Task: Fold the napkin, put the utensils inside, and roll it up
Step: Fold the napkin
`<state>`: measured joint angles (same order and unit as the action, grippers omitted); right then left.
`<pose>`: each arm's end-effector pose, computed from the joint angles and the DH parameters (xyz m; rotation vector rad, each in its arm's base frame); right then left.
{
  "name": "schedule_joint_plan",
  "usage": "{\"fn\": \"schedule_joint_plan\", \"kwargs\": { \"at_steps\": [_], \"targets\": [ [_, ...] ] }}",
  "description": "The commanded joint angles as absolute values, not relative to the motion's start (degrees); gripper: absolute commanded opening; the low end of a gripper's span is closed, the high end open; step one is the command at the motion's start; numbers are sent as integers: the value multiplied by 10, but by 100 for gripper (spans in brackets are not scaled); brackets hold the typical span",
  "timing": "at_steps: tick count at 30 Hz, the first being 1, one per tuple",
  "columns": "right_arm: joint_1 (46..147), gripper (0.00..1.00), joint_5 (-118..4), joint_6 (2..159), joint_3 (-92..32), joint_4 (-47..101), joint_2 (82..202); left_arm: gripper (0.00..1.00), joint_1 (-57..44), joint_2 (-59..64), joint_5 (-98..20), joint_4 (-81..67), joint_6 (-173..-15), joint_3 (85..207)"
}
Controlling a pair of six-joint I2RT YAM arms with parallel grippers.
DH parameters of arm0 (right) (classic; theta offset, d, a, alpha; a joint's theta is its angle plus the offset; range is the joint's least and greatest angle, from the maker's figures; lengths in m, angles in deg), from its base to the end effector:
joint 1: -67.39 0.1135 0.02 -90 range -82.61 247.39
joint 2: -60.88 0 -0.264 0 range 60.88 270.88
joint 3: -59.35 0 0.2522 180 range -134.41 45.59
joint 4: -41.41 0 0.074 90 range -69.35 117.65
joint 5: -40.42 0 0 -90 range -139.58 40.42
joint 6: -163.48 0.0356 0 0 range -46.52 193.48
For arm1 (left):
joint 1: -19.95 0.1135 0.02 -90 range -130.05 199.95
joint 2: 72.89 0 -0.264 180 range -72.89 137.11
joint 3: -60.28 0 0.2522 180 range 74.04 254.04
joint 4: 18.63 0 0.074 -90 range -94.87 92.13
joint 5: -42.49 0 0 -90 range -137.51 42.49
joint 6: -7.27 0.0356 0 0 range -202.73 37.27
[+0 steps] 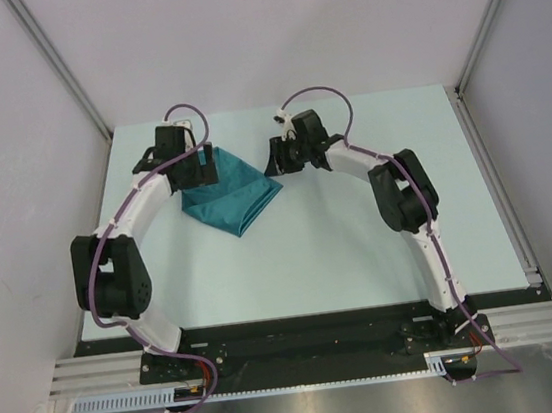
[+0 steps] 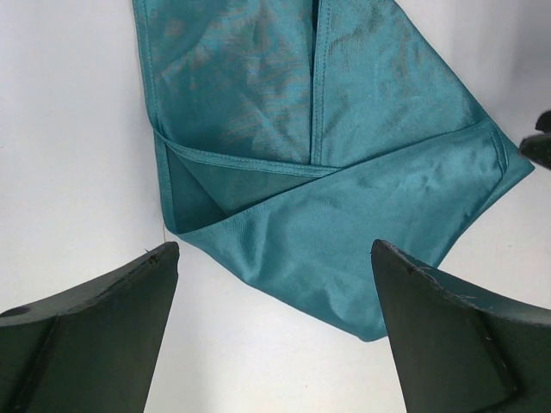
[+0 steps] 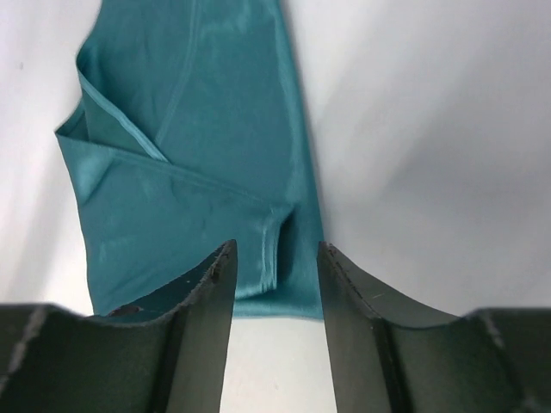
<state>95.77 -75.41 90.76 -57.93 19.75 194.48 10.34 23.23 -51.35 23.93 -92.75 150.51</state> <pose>0.4569 0.2645 0.1686 -0.4800 2.2711 0.9243 0.3668 -0.0597 0.2682 -0.0394 2.4150 -0.0764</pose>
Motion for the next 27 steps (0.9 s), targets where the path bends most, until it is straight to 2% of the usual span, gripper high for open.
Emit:
{"fn": "schedule_joint_plan", "kwargs": {
  "at_steps": [1,5,14,20,27],
  "targets": [
    [968,46,-759,899,-639,208,1975,97,108,200,-499,228,-921,1509],
    [977,44,-756,892,-682,183,2005,97,109,197,-493,230,-922,1508],
    [984,41,-743,886,-689,168,2023,97,112,194,-480,227,-928,1507],
    [989,33,-733,890,-668,180,2007,97,115,197,-463,226,-931,1507],
    [989,29,-705,897,-629,209,1972,97,115,199,-458,226,-933,1506]
  ]
}}
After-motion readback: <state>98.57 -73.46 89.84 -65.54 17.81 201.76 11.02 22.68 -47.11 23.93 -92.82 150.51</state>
